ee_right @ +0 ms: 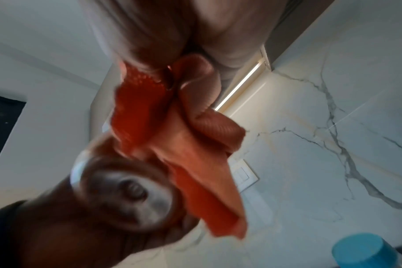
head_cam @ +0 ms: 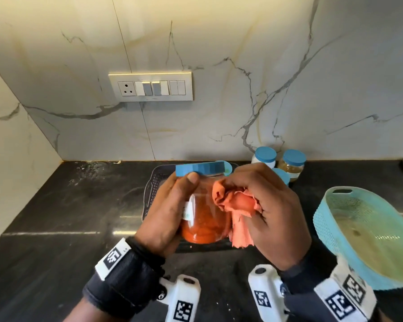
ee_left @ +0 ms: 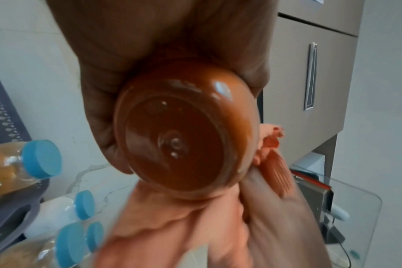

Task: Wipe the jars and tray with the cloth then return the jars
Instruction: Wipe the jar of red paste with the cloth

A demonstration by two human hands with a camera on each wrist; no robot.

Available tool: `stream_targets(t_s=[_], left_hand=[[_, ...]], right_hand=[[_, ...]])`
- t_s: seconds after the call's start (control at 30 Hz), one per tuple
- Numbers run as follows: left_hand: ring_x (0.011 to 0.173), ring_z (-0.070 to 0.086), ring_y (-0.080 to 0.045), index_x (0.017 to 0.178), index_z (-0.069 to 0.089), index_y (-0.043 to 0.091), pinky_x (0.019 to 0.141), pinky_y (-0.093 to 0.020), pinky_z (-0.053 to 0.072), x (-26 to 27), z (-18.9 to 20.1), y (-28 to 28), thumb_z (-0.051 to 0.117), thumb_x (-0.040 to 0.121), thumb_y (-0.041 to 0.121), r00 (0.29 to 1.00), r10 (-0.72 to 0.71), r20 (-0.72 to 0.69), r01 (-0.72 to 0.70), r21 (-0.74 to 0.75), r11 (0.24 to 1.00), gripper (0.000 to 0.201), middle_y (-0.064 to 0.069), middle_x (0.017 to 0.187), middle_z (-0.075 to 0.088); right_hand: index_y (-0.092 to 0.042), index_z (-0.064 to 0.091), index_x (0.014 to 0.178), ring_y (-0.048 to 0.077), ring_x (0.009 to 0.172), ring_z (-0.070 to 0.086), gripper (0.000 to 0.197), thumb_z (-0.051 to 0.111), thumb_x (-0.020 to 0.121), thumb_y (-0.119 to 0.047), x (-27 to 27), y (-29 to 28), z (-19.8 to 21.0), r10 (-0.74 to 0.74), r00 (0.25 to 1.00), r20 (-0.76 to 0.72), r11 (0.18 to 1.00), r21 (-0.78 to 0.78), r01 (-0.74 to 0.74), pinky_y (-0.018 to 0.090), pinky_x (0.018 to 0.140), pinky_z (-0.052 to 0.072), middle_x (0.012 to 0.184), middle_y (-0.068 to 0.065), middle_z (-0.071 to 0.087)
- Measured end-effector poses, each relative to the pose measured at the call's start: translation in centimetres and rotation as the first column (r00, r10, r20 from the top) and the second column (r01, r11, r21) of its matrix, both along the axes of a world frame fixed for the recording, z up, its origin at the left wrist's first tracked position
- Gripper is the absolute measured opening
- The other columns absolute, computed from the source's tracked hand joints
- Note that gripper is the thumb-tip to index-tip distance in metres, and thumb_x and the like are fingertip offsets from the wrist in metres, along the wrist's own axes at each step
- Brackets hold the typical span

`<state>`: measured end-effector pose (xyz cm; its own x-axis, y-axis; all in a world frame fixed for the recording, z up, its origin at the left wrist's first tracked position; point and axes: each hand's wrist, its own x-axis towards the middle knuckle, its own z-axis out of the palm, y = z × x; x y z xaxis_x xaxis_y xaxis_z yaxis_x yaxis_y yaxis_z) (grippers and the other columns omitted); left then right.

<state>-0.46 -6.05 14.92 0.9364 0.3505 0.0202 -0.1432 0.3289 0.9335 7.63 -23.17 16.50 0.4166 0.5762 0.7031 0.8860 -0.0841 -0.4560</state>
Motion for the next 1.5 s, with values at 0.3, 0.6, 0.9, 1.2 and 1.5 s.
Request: stream_targets(t_s=[0.3,0.6,0.9,1.2,1.5], left_hand=[[0.105,0.069,-0.041,0.115,0.075,0.012,0.091,-0.052,0.058,0.9,-0.2,-2.4,0.067,0.077,0.049,0.996,-0.024,-0.088,0.017,-0.072,0.997,0.054,-0.026,0.116,0.071],[0.125,0.057,-0.047,0.14,0.053,0.007,0.107,-0.065,0.043,3.1,-0.6,-6.6,0.063,0.092,0.047,0.997,-0.024,-0.074,0.022,-0.029,0.999,0.064,-0.024,0.131,0.064],[0.089,0.067,-0.033,0.125,0.057,0.019,0.087,-0.058,0.053,4.3,-0.8,-8.1,0.077,0.079,0.05,0.993,0.028,-0.114,-0.017,0.101,0.995,0.059,-0.03,0.11,0.068],[0.088,0.065,-0.031,0.116,0.061,0.016,0.083,-0.048,0.055,4.3,-0.9,-8.1,0.079,0.084,0.045,0.994,0.019,-0.109,-0.005,0.125,0.992,0.047,-0.018,0.099,0.071],[0.096,0.066,-0.032,0.125,0.055,0.0,0.085,-0.043,0.057,4.1,0.8,-6.3,0.065,0.094,0.038,0.987,0.149,-0.061,-0.145,0.068,0.987,0.049,-0.017,0.107,0.073]], right_hand=[[-0.023,0.06,0.107,0.006,0.107,0.058,0.033,0.074,0.08,-0.01,-1.1,-4.0,-3.7,-0.001,1.0,0.022,0.998,-0.067,0.002,0.02,0.09,0.05,0.113,-0.008,0.058],[-0.01,0.068,0.101,0.011,0.1,0.062,0.015,0.062,0.089,-0.016,2.6,-6.4,-1.4,-0.079,0.993,-0.088,0.991,0.098,0.087,0.02,0.087,0.049,0.103,-0.005,0.065],[-0.025,0.062,0.11,0.014,0.104,0.059,0.031,0.05,0.082,-0.025,2.0,-7.2,-2.2,-0.133,0.988,0.083,0.971,-0.189,0.147,0.025,0.081,0.053,0.113,-0.006,0.057],[-0.023,0.063,0.107,0.013,0.102,0.059,0.029,0.056,0.081,-0.012,3.2,-7.9,-2.5,-0.092,0.995,0.04,0.987,-0.13,0.097,0.02,0.083,0.049,0.109,-0.005,0.057],[-0.027,0.062,0.104,0.016,0.102,0.06,0.025,0.051,0.084,-0.017,-0.2,-8.0,-4.5,0.007,0.993,0.119,0.986,-0.164,0.013,0.033,0.083,0.054,0.11,-0.007,0.057]])
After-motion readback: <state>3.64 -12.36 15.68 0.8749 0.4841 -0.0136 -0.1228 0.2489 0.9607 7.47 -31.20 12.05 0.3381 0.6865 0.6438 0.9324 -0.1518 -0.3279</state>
